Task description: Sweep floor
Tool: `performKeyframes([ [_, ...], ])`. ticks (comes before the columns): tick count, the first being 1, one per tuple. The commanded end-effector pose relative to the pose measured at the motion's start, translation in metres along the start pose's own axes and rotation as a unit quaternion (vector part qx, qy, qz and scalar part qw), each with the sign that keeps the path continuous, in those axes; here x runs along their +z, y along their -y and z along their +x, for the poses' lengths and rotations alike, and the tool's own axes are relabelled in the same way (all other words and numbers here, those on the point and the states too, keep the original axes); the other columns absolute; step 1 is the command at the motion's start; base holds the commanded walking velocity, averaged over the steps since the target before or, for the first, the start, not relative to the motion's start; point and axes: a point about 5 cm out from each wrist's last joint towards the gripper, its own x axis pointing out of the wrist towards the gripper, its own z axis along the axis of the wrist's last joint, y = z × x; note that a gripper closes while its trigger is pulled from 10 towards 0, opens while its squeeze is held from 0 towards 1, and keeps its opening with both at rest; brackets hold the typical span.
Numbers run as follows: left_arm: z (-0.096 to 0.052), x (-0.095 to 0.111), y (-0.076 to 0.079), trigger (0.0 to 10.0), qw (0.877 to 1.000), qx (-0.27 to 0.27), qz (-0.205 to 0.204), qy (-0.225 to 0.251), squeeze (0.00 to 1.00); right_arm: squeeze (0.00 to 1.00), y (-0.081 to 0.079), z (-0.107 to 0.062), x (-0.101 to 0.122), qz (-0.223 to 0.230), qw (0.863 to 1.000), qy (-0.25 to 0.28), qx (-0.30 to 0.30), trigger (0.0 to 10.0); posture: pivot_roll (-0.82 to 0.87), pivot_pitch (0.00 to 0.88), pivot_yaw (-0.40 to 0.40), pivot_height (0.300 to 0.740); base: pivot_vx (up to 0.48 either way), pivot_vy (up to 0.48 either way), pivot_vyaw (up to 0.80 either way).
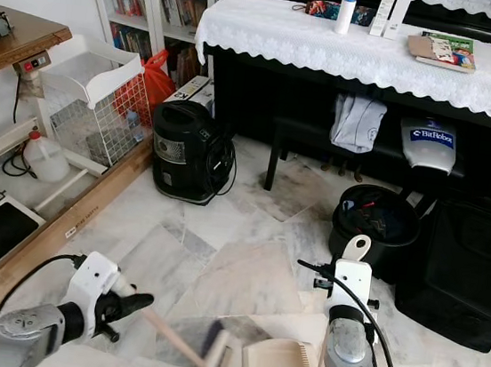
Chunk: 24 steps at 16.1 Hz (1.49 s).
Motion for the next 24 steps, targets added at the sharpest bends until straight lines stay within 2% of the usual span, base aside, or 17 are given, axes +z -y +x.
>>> performKeyframes([
  [1, 0.004, 0.007, 0.005, 10.0, 0.998, -0.015, -0.053, 0.032, 0.00, 0.00, -0.002, 0.001, 0.000, -0.009, 1.000, -0.003, 0.007, 10.0, 0.17, 0.057, 0.015, 0.740, 0.000, 0.000, 0.00],
  [2, 0.006, 0.018, 0.008, 10.0, 0.990, -0.024, -0.115, 0.077, 0.00, 0.00, -0.002, 0.001, 0.000, -0.009, 1.000, -0.003, 0.007, 10.0, 0.18, 0.056, 0.015, 0.740, 0.000, 0.000, 0.00],
  [5, 0.005, 0.032, 0.012, 10.0, 0.975, -0.055, -0.172, 0.126, 0.00, 0.00, -0.002, 0.001, 0.000, -0.007, 1.000, -0.002, 0.008, 10.0, 0.18, 0.056, 0.015, 0.740, 0.000, 0.000, 0.00],
  [7, 0.002, 0.041, 0.007, 10.0, 0.967, -0.045, -0.193, 0.159, 0.00, 0.00, -0.003, 0.001, 0.000, -0.005, 1.000, -0.002, 0.010, 10.0, 0.18, 0.057, 0.015, 0.740, 0.000, 0.000, 0.00],
  [9, 0.002, 0.045, 0.002, 10.0, 0.972, -0.018, -0.174, 0.160, 0.00, 0.00, -0.004, 0.001, 0.001, -0.003, 1.000, -0.002, 0.013, 10.0, 0.18, 0.056, 0.016, 0.740, 0.000, 0.000, 0.00],
  [12, -0.002, 0.064, -0.014, 10.0, 0.958, 0.062, -0.165, 0.226, 0.00, 0.00, -0.006, 0.002, 0.004, 0.010, 1.000, 0.004, 0.022, 10.0, 0.18, 0.054, 0.016, 0.740, 0.000, 0.000, 0.00],
  [13, -0.004, 0.072, -0.020, 10.0, 0.948, 0.093, -0.163, 0.258, 0.00, 0.00, -0.008, 0.002, 0.005, 0.020, 0.999, 0.007, 0.028, 10.0, 0.18, 0.053, 0.016, 0.740, 0.000, 0.000, 0.00],
  [16, -0.012, 0.085, -0.035, 10.0, 0.923, 0.177, -0.149, 0.307, 0.00, 0.00, -0.012, 0.001, 0.007, 0.055, 0.998, 0.006, 0.038, 10.0, 0.18, 0.049, 0.016, 0.740, 0.000, 0.000, 0.00],
  [17, -0.015, 0.088, -0.040, 10.0, 0.914, 0.217, -0.129, 0.317, 0.00, 0.00, -0.012, 0.001, 0.006, 0.072, 0.997, 0.000, 0.035, 10.0, 0.18, 0.048, 0.016, 0.740, 0.000, 0.000, 0.00],
  [20, -0.017, 0.087, -0.043, 10.0, 0.901, 0.256, -0.122, 0.329, 0.00, 0.00, -0.005, 0.002, 0.003, 0.110, 0.994, -0.013, 0.013, 10.0, 0.18, 0.047, 0.016, 0.740, 0.000, 0.000, 0.00],
  [21, -0.017, 0.086, -0.044, 10.0, 0.900, 0.261, -0.121, 0.329, 0.00, 0.00, -0.004, 0.003, 0.003, 0.114, 0.993, -0.014, 0.012, 10.0, 0.18, 0.047, 0.016, 0.740, 0.000, 0.000, 0.00],
  [24, -0.017, 0.083, -0.047, 10.0, 0.885, 0.322, -0.086, 0.326, 0.00, 0.00, -0.001, 0.004, 0.004, 0.120, 0.993, -0.011, 0.012, 10.0, 0.18, 0.046, 0.017, 0.740, 0.000, 0.000, 0.00],
])
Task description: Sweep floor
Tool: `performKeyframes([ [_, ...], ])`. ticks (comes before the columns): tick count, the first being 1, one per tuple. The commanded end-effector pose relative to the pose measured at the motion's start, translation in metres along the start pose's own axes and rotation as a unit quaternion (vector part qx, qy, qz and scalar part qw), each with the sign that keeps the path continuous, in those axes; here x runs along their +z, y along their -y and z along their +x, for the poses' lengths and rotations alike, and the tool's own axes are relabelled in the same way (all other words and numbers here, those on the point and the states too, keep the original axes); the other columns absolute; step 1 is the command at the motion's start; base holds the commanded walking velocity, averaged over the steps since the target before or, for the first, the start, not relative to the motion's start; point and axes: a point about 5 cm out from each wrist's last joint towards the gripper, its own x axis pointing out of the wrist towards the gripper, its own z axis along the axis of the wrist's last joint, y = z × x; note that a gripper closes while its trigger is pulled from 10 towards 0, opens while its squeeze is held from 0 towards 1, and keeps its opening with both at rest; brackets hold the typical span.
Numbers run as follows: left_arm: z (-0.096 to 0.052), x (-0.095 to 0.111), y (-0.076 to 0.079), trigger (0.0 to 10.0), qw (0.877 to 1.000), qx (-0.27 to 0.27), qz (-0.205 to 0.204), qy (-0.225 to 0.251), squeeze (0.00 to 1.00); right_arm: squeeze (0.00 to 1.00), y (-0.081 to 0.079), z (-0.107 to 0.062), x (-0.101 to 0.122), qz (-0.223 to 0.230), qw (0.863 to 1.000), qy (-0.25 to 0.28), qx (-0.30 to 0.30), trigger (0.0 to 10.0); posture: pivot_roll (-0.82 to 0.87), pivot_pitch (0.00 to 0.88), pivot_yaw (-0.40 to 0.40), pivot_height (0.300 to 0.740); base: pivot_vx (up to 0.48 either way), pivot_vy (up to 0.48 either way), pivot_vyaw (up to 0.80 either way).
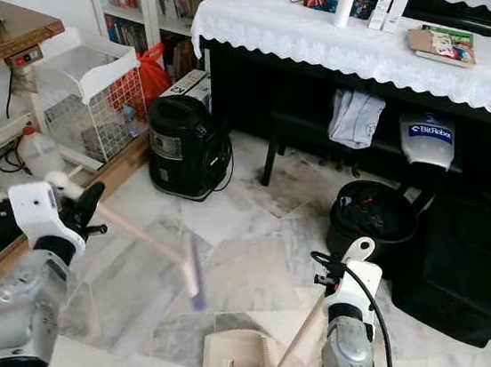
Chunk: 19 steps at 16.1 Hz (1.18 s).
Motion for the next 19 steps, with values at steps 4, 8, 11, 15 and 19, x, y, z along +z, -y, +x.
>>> performKeyframes([
  [4, 0.000, -0.006, 0.015, 10.0, 0.996, 0.002, 0.080, 0.026, 0.00, 0.00, -0.001, 0.011, 0.021, 0.051, 0.998, 0.046, -0.003, 10.0, 0.16, 0.019, 0.017, 0.740, 0.000, 0.000, 0.00],
  [8, -0.001, -0.013, 0.020, 10.0, 0.995, -0.001, 0.100, 0.028, 0.00, 0.00, -0.003, 0.012, 0.024, 0.060, 0.997, 0.052, 0.007, 10.0, 0.16, 0.001, 0.020, 0.740, 0.000, 0.000, 0.00],
  [11, -0.002, -0.010, 0.007, 10.0, 0.989, 0.038, 0.136, 0.042, 0.00, 0.00, 0.001, 0.012, 0.022, 0.107, 0.993, 0.045, 0.004, 10.0, 0.15, 0.000, 0.021, 0.740, 0.000, 0.000, 0.00],
  [15, 0.000, -0.005, 0.004, 10.0, 0.981, 0.052, 0.179, 0.059, 0.00, 0.00, 0.003, 0.013, 0.022, 0.147, 0.988, 0.042, 0.000, 10.0, 0.16, 0.005, 0.020, 0.740, 0.000, 0.000, 0.00],
  [19, -0.001, -0.010, 0.007, 10.0, 0.981, 0.055, 0.177, 0.059, 0.00, 0.00, 0.000, 0.015, 0.028, 0.165, 0.985, 0.054, 0.011, 10.0, 0.16, 0.013, 0.016, 0.740, 0.000, 0.000, 0.00],
])
